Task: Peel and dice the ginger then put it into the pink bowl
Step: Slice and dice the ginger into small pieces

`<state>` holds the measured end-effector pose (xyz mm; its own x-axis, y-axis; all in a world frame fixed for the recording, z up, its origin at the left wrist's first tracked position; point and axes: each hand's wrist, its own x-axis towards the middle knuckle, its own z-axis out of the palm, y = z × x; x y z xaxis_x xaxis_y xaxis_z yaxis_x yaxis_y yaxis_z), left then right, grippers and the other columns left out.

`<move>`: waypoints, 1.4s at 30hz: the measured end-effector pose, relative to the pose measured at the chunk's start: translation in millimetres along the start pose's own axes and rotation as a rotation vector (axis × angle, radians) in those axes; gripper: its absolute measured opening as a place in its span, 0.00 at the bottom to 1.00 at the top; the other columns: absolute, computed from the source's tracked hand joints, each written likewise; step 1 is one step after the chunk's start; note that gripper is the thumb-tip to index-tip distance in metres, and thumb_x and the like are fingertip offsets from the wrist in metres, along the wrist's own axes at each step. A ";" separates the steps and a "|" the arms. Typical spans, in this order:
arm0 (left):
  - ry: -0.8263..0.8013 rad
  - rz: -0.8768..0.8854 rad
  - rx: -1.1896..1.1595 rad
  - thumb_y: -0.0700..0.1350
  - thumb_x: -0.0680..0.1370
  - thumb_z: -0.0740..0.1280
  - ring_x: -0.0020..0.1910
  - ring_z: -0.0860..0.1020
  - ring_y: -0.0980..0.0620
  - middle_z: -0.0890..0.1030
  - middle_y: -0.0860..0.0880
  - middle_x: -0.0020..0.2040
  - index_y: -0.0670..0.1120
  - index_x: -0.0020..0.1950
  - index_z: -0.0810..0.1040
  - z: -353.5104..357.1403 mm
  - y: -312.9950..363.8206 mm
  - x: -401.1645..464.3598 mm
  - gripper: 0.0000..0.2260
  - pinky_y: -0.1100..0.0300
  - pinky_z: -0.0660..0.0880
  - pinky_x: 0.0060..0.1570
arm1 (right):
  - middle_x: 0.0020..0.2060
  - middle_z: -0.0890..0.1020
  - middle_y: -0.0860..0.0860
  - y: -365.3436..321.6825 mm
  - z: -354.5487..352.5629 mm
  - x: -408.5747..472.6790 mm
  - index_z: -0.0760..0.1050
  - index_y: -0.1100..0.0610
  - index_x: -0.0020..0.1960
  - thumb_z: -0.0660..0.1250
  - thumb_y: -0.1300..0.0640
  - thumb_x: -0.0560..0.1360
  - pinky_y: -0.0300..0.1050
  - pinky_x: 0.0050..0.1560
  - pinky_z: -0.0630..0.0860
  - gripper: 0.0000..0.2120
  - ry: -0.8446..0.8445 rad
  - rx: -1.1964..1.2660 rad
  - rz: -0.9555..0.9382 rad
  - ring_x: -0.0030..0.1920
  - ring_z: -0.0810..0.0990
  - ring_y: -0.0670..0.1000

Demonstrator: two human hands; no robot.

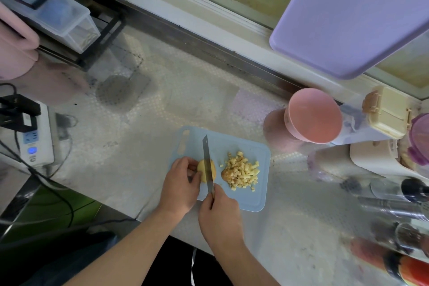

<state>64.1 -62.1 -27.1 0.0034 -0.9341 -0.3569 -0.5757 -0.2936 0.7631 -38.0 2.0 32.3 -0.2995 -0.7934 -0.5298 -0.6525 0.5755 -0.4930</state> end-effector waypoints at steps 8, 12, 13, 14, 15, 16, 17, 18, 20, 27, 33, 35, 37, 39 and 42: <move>0.014 -0.004 -0.023 0.42 0.80 0.70 0.43 0.79 0.61 0.78 0.57 0.49 0.53 0.50 0.78 -0.1 -0.4 0.1 0.05 0.71 0.73 0.42 | 0.33 0.76 0.47 0.2 -5.4 -1.3 0.72 0.51 0.49 0.55 0.52 0.83 0.42 0.31 0.70 0.08 -0.012 -0.032 -0.001 0.32 0.74 0.48; 0.010 -0.008 -0.034 0.43 0.80 0.71 0.43 0.80 0.60 0.78 0.57 0.49 0.52 0.51 0.78 -0.5 -0.3 -0.1 0.04 0.70 0.73 0.43 | 0.34 0.78 0.49 -4.2 -3.7 -2.0 0.68 0.50 0.41 0.55 0.51 0.83 0.46 0.35 0.75 0.12 -0.027 -0.052 0.034 0.35 0.78 0.50; 0.010 -0.012 -0.036 0.43 0.80 0.71 0.43 0.80 0.60 0.78 0.57 0.49 0.51 0.52 0.78 -0.7 0.0 0.0 0.04 0.70 0.73 0.43 | 0.35 0.78 0.49 -5.2 -3.6 -1.7 0.68 0.51 0.41 0.55 0.52 0.83 0.46 0.35 0.75 0.13 -0.032 -0.052 0.045 0.35 0.78 0.50; 0.010 -0.015 -0.036 0.43 0.80 0.71 0.43 0.80 0.61 0.78 0.57 0.49 0.51 0.52 0.78 -1.0 0.5 0.1 0.04 0.70 0.74 0.43 | 0.35 0.77 0.49 -6.0 -3.4 -1.4 0.68 0.51 0.40 0.55 0.52 0.83 0.46 0.35 0.75 0.13 -0.036 -0.052 0.053 0.35 0.78 0.50; 0.011 -0.017 -0.037 0.43 0.80 0.71 0.43 0.80 0.61 0.78 0.57 0.49 0.51 0.51 0.78 -1.0 0.9 0.2 0.04 0.70 0.74 0.43 | 0.35 0.77 0.50 -6.8 -3.3 -1.3 0.68 0.52 0.39 0.55 0.52 0.83 0.45 0.35 0.75 0.14 -0.040 -0.055 0.058 0.34 0.77 0.50; 0.013 -0.017 -0.038 0.43 0.80 0.71 0.43 0.80 0.61 0.78 0.57 0.48 0.52 0.51 0.78 -1.3 1.1 0.3 0.04 0.70 0.74 0.43 | 0.35 0.77 0.50 -7.1 -3.1 -1.3 0.67 0.52 0.39 0.55 0.53 0.83 0.45 0.35 0.74 0.14 -0.045 -0.061 0.059 0.34 0.77 0.50; 0.014 -0.016 -0.039 0.43 0.80 0.71 0.43 0.80 0.61 0.78 0.57 0.48 0.52 0.50 0.78 -1.1 1.0 0.4 0.05 0.69 0.74 0.42 | 0.35 0.77 0.50 -7.3 -2.5 -1.2 0.67 0.52 0.39 0.55 0.53 0.83 0.45 0.35 0.75 0.14 -0.051 -0.070 0.063 0.34 0.77 0.50; 0.016 -0.015 -0.038 0.43 0.80 0.71 0.42 0.80 0.61 0.78 0.57 0.48 0.53 0.49 0.77 -1.0 0.9 0.3 0.06 0.69 0.74 0.42 | 0.35 0.77 0.50 -7.6 -1.8 -0.7 0.67 0.52 0.40 0.55 0.53 0.83 0.46 0.35 0.75 0.14 -0.056 -0.078 0.068 0.35 0.78 0.50; 0.022 -0.015 -0.034 0.43 0.79 0.72 0.41 0.80 0.62 0.78 0.58 0.47 0.53 0.48 0.77 -0.4 -0.1 0.3 0.06 0.70 0.74 0.41 | 0.36 0.77 0.50 -8.5 -0.2 0.7 0.68 0.53 0.42 0.55 0.54 0.83 0.46 0.37 0.77 0.12 -0.074 -0.101 0.077 0.36 0.79 0.51; 0.036 -0.036 -0.051 0.43 0.78 0.73 0.41 0.80 0.64 0.80 0.57 0.45 0.50 0.47 0.78 0.0 1.0 1.9 0.05 0.71 0.75 0.40 | 0.42 0.76 0.51 -24.9 -1.2 12.7 0.68 0.53 0.50 0.56 0.61 0.80 0.47 0.43 0.79 0.04 -0.154 -0.137 0.108 0.46 0.82 0.54; 0.020 -0.071 -0.069 0.42 0.78 0.74 0.40 0.80 0.62 0.81 0.57 0.44 0.51 0.46 0.79 -2.8 2.5 2.9 0.06 0.72 0.74 0.39 | 0.39 0.77 0.49 -33.1 1.9 23.0 0.68 0.53 0.49 0.55 0.57 0.82 0.52 0.44 0.81 0.05 -0.135 -0.092 0.095 0.45 0.82 0.56; 0.017 -0.077 -0.066 0.43 0.78 0.74 0.40 0.80 0.62 0.81 0.56 0.44 0.51 0.46 0.79 -2.9 3.1 3.3 0.05 0.72 0.74 0.39 | 0.38 0.76 0.50 -28.9 2.8 19.8 0.67 0.53 0.49 0.55 0.58 0.81 0.52 0.43 0.80 0.04 -0.134 -0.117 0.087 0.45 0.82 0.57; 0.021 -0.070 -0.063 0.43 0.78 0.74 0.41 0.79 0.63 0.81 0.57 0.44 0.51 0.46 0.79 -3.0 2.7 3.5 0.06 0.71 0.74 0.39 | 0.41 0.78 0.52 -23.4 3.3 17.1 0.66 0.53 0.49 0.56 0.60 0.81 0.50 0.43 0.80 0.04 -0.142 -0.153 0.083 0.46 0.82 0.56; 0.025 -0.062 -0.061 0.42 0.78 0.73 0.42 0.79 0.64 0.81 0.57 0.44 0.51 0.46 0.79 -3.2 2.1 3.3 0.06 0.72 0.74 0.39 | 0.45 0.80 0.54 -18.4 2.2 14.2 0.66 0.54 0.49 0.55 0.60 0.81 0.49 0.43 0.79 0.04 -0.151 -0.178 0.081 0.46 0.82 0.56; 0.019 -0.061 -0.058 0.42 0.78 0.73 0.42 0.79 0.65 0.81 0.58 0.45 0.52 0.47 0.79 -3.3 1.7 3.1 0.05 0.72 0.74 0.40 | 0.44 0.81 0.54 -12.3 0.1 9.8 0.68 0.55 0.49 0.54 0.58 0.83 0.49 0.42 0.78 0.06 -0.131 -0.159 0.073 0.44 0.81 0.55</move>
<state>65.8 -66.2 -25.1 0.0523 -0.9178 -0.3936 -0.5252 -0.3605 0.7708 -32.9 -12.8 33.0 -0.2636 -0.7124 -0.6504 -0.7370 0.5837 -0.3406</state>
